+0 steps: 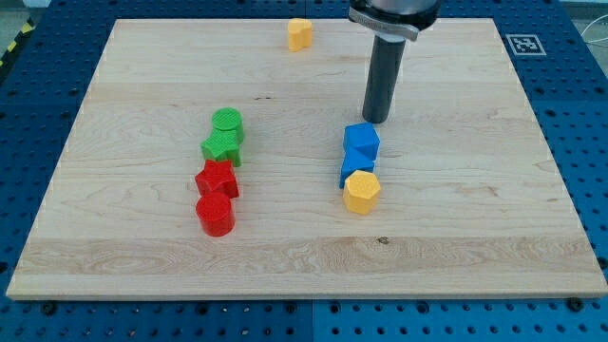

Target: Point your arm at yellow heart

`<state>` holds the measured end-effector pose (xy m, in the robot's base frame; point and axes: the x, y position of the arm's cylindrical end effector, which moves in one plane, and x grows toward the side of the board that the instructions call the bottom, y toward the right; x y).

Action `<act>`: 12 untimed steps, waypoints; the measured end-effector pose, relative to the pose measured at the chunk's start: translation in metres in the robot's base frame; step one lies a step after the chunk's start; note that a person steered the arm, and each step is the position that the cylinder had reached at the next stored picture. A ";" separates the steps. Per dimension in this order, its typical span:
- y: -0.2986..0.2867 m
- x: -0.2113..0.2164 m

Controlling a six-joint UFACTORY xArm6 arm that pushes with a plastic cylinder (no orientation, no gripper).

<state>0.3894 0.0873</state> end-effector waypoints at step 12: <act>-0.048 0.011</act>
<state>0.4001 0.0390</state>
